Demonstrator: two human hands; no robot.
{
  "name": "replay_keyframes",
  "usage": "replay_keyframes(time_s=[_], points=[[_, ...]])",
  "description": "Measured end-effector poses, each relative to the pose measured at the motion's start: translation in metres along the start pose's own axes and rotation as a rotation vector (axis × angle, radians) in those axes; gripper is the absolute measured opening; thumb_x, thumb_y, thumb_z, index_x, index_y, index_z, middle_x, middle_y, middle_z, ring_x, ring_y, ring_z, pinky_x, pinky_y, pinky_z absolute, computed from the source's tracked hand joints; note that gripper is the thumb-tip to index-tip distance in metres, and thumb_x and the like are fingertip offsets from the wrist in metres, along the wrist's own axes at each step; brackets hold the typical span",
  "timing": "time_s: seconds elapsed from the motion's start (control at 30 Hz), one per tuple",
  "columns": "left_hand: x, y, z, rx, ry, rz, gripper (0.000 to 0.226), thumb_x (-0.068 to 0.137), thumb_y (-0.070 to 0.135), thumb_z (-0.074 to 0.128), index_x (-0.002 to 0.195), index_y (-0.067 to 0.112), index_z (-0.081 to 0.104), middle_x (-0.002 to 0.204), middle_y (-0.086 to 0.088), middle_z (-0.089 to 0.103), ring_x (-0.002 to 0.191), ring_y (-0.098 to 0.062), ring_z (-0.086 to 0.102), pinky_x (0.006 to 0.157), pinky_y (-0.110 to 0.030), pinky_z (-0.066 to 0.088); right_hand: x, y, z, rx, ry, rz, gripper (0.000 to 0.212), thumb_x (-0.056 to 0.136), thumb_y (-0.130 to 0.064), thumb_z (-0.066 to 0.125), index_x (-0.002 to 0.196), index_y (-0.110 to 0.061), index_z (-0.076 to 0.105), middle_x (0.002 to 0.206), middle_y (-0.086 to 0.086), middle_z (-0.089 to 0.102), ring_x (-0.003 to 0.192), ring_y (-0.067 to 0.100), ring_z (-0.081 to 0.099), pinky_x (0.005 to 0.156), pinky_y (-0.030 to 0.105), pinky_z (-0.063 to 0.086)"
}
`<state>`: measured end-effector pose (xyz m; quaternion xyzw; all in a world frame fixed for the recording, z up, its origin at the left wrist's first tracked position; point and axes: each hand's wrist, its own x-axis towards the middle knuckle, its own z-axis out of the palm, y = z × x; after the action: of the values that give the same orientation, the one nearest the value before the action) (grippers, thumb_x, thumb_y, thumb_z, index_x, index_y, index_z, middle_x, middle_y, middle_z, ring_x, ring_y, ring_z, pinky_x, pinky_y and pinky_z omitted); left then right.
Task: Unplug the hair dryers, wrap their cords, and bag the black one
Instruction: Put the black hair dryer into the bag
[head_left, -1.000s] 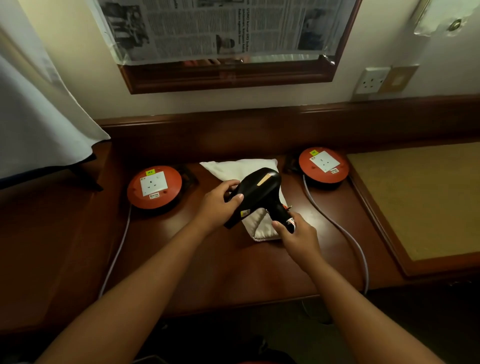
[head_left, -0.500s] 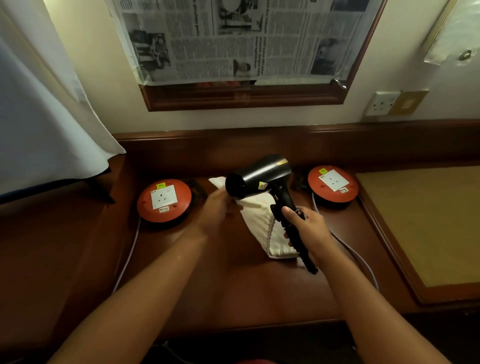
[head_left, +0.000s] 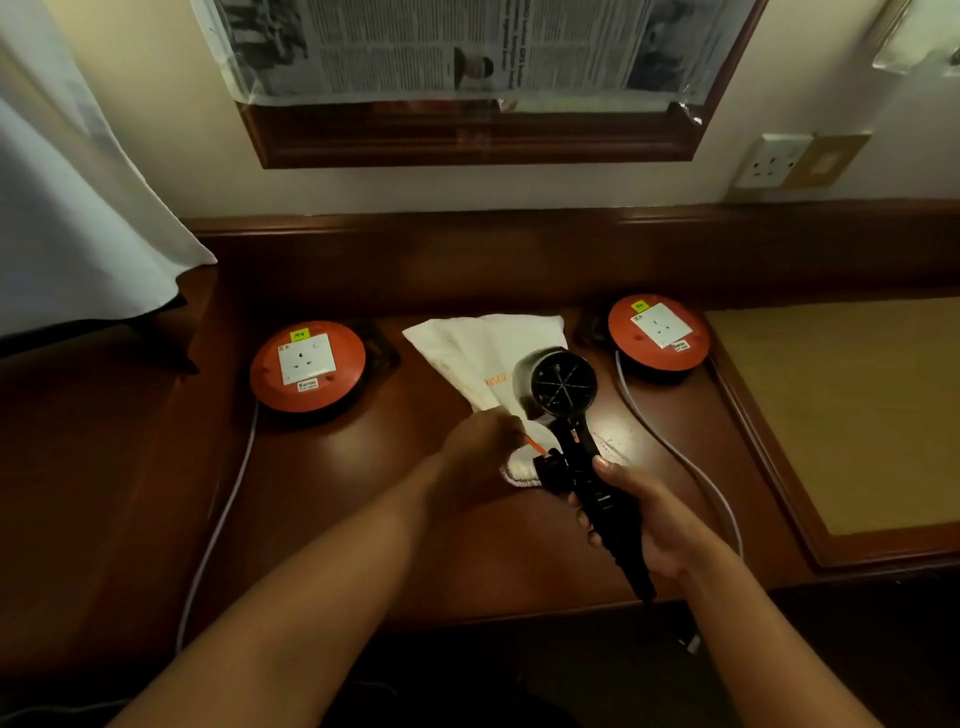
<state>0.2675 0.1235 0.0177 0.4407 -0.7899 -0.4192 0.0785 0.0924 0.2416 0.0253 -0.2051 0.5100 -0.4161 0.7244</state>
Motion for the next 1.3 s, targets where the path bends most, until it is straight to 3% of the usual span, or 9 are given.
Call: replay_keyframes(time_s=[0.1,0.17,0.37,0.57,0.73,0.8,1.07,1.17,1.3], points=[[0.006,-0.023,0.007,0.155,0.116,0.015,0.017,0.092,0.009,0.058,0.103,0.001,0.068,0.106,-0.019,0.066,0.092,-0.025,0.067,0.079,-0.034,0.052,0.000,0.006,-0.003,0.080,-0.014,0.040,0.065,0.069,-0.039,0.075,0.121,-0.004,0.058,0.085,0.014,0.063,0.066,0.023,0.056,0.051,0.030,0.047],[0.005,-0.036,0.010,0.084,0.134,-0.044,0.014,0.090,0.012,0.060,0.097,0.008,0.071,0.104,-0.010,0.068,0.096,-0.028,0.064,0.085,-0.044,0.051,0.003,0.006,-0.003,0.171,-0.034,0.040,0.073,0.058,-0.039,0.085,0.118,-0.005,0.060,0.085,0.015,0.062,0.064,0.024,0.056,0.049,0.030,0.047],[-0.011,-0.037,0.013,-0.144,0.126,0.023,0.026,0.087,0.000,0.065,0.113,-0.001,0.066,0.123,-0.018,0.060,0.110,-0.031,0.060,0.097,-0.042,0.048,0.016,0.003,-0.001,0.334,-0.166,-0.018,0.066,0.063,-0.038,0.083,0.118,-0.009,0.060,0.083,0.016,0.058,0.060,0.022,0.053,0.047,0.028,0.045],[-0.022,-0.028,0.011,-0.477,0.080,-0.038,0.020,0.095,0.002,0.054,0.111,0.007,0.064,0.101,-0.002,0.067,0.088,-0.004,0.063,0.079,-0.015,0.048,0.033,0.011,0.013,0.413,-0.272,-0.004,0.060,0.066,-0.036,0.080,0.116,-0.007,0.063,0.081,0.015,0.057,0.058,0.020,0.052,0.046,0.026,0.044],[-0.029,-0.035,0.015,-0.664,0.016,-0.192,0.022,0.089,-0.005,0.057,0.078,0.011,0.068,0.074,-0.006,0.066,0.074,-0.020,0.062,0.080,-0.041,0.053,0.044,0.022,0.028,0.494,-0.344,0.013,0.057,0.069,-0.037,0.078,0.115,-0.006,0.067,0.081,0.013,0.058,0.058,0.018,0.052,0.045,0.025,0.045],[-0.029,-0.038,0.016,-0.695,0.003,-0.255,0.022,0.092,-0.005,0.048,0.083,0.004,0.066,0.077,-0.012,0.065,0.071,-0.022,0.062,0.075,-0.039,0.052,0.047,0.025,0.033,0.509,-0.371,0.026,0.057,0.070,-0.037,0.077,0.117,-0.006,0.066,0.081,0.013,0.057,0.058,0.018,0.053,0.045,0.025,0.045],[-0.027,-0.087,-0.005,-0.603,0.399,-0.470,0.017,0.090,0.009,0.055,0.086,0.003,0.071,0.069,-0.006,0.067,0.060,-0.009,0.062,0.055,-0.019,0.046,0.038,0.014,0.003,0.284,-0.172,0.040,0.074,0.061,-0.037,0.085,0.121,-0.005,0.056,0.084,0.017,0.058,0.061,0.023,0.054,0.046,0.029,0.046],[-0.031,-0.120,-0.004,-0.497,0.382,-0.595,0.023,0.094,0.020,0.051,0.083,0.010,0.069,0.063,-0.007,0.069,0.069,-0.028,0.064,0.069,-0.033,0.050,0.037,0.014,-0.010,0.217,-0.075,0.068,0.083,0.055,-0.038,0.087,0.123,-0.004,0.053,0.083,0.016,0.060,0.062,0.024,0.054,0.046,0.030,0.047],[-0.044,-0.146,0.008,-0.147,0.294,-0.624,0.017,0.091,0.017,0.048,0.082,0.017,0.062,0.074,-0.002,0.065,0.078,-0.026,0.064,0.072,-0.033,0.050,0.038,0.020,-0.017,0.139,0.011,0.066,0.072,0.067,-0.036,0.076,0.124,0.000,0.053,0.082,0.014,0.061,0.061,0.023,0.055,0.047,0.029,0.047]])
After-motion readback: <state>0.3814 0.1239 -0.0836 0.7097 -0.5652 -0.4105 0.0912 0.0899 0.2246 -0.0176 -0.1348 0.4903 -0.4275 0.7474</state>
